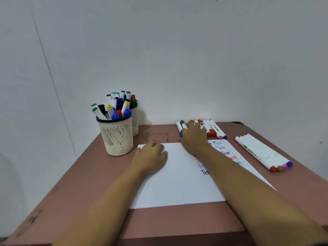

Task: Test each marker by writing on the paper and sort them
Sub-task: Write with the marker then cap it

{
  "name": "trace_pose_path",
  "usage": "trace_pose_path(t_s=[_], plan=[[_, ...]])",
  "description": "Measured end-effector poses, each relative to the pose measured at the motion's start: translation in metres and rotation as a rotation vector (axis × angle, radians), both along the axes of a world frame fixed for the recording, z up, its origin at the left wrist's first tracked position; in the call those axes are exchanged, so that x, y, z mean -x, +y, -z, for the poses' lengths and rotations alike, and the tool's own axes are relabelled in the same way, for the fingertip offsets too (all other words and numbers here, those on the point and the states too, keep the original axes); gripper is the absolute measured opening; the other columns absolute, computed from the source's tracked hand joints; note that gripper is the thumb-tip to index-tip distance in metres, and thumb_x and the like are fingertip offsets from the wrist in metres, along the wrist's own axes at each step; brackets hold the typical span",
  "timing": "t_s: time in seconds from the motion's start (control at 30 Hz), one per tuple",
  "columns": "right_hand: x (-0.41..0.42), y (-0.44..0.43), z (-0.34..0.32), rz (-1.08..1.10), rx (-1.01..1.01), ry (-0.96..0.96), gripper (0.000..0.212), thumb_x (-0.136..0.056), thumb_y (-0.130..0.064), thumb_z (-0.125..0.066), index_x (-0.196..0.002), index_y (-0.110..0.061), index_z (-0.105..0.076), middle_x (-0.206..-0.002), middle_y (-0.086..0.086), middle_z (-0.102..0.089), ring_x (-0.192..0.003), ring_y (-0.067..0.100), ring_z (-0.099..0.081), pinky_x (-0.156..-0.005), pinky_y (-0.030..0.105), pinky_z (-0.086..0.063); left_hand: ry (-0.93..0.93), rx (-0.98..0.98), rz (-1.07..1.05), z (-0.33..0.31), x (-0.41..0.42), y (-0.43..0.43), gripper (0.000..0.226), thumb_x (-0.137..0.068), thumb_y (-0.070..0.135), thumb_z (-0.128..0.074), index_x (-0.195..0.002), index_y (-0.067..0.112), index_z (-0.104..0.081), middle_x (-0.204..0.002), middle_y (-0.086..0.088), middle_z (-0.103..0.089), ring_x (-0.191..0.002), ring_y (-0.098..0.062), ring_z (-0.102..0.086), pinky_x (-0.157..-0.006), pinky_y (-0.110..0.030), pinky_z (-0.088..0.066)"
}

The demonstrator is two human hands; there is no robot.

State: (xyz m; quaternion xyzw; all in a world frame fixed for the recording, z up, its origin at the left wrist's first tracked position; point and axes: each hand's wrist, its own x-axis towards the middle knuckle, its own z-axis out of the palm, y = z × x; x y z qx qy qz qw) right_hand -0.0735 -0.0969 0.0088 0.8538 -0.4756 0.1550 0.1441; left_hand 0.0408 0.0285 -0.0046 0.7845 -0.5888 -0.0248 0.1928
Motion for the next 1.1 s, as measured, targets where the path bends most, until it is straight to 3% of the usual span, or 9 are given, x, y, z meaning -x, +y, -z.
trace_pose_path(t_s=[0.37, 0.57, 0.7, 0.77, 0.87, 0.9, 1.0, 1.1], plan=[[-0.007, -0.011, 0.007, -0.054, 0.104, -0.039, 0.022, -0.092, -0.014, -0.047, -0.109, -0.005, -0.057, -0.118, 0.013, -0.052, -0.112, 0.033, -0.046, -0.081, 0.036, -0.038, 0.006, -0.005, -0.007, -0.005, 0.002, 0.003, 0.034, -0.097, 0.035, -0.038, -0.122, 0.018, -0.054, -0.139, 0.003, -0.042, -0.128, -0.017, -0.038, -0.112, -0.043, -0.023], [-0.005, 0.001, -0.003, -0.079, 0.042, -0.26, 0.022, -0.096, -0.015, -0.04, -0.095, -0.006, -0.061, -0.099, 0.013, -0.064, -0.092, 0.03, -0.056, -0.067, 0.031, -0.03, 0.037, 0.064, 0.004, -0.007, -0.001, 0.003, 0.035, -0.099, 0.032, -0.037, -0.124, 0.017, -0.056, -0.134, -0.002, -0.048, -0.124, -0.021, -0.044, -0.114, -0.042, -0.019], [0.006, 0.018, -0.019, -0.12, -0.137, -0.496, 0.03, -0.097, -0.024, -0.044, -0.08, -0.003, -0.057, -0.077, 0.011, -0.054, -0.076, 0.026, -0.046, -0.062, 0.031, -0.028, 0.079, 0.265, 0.016, -0.011, -0.001, 0.001, 0.029, -0.097, 0.027, -0.044, -0.114, 0.015, -0.064, -0.119, -0.006, -0.058, -0.111, -0.023, -0.053, -0.096, -0.033, -0.039], [0.016, 0.034, -0.024, -0.205, -0.147, -0.587, 0.031, -0.096, -0.024, -0.046, -0.086, -0.001, -0.063, -0.074, 0.009, -0.056, -0.076, 0.027, -0.051, -0.061, 0.035, -0.033, 0.29, 0.336, 0.0, -0.016, 0.002, -0.003, 0.029, -0.097, 0.027, -0.046, -0.105, 0.011, -0.068, -0.106, -0.006, -0.063, -0.097, -0.022, -0.058, -0.086, -0.032, -0.046], [0.032, 0.057, -0.018, -0.432, -0.09, -0.703, 0.026, -0.093, -0.022, -0.05, -0.092, -0.006, -0.071, -0.073, 0.008, -0.063, -0.073, 0.026, -0.055, -0.064, 0.037, -0.039, 1.027, 0.355, 0.036, -0.024, 0.013, -0.007, 0.037, -0.1, 0.029, -0.043, -0.098, -0.001, -0.066, -0.093, -0.012, -0.061, -0.069, -0.017, -0.057, -0.063, -0.027, -0.053], [0.036, 0.064, -0.013, -0.503, -0.056, -0.738, 0.027, -0.09, -0.024, -0.05, -0.092, -0.008, -0.072, -0.071, 0.005, -0.064, -0.071, 0.024, -0.055, -0.064, 0.035, -0.039, 1.196, 0.345, 0.044, -0.027, 0.015, -0.006, 0.041, -0.1, 0.032, -0.043, -0.095, -0.002, -0.065, -0.09, -0.014, -0.062, -0.066, -0.017, -0.057, -0.057, -0.025, -0.053], [0.04, 0.07, 0.003, -0.608, 0.067, -0.727, 0.037, -0.083, -0.033, -0.047, -0.094, -0.009, -0.074, -0.075, 0.002, -0.068, -0.069, 0.023, -0.06, -0.064, 0.036, -0.047, 1.392, 0.277, 0.112, -0.029, 0.019, -0.005, 0.043, -0.099, 0.036, -0.044, -0.094, -0.002, -0.065, -0.087, -0.015, -0.069, -0.068, -0.017, -0.065, -0.059, -0.025, -0.056], [0.038, 0.066, 0.012, -0.654, 0.147, -0.719, 0.032, -0.084, -0.033, -0.051, -0.087, -0.012, -0.074, -0.075, 0.0, -0.068, -0.07, 0.022, -0.063, -0.063, 0.037, -0.049, 1.465, 0.288, 0.134, -0.03, 0.021, -0.003, 0.03, -0.098, 0.021, -0.048, -0.092, -0.005, -0.061, -0.081, -0.015, -0.071, -0.071, -0.017, -0.069, -0.058, -0.023, -0.056]])
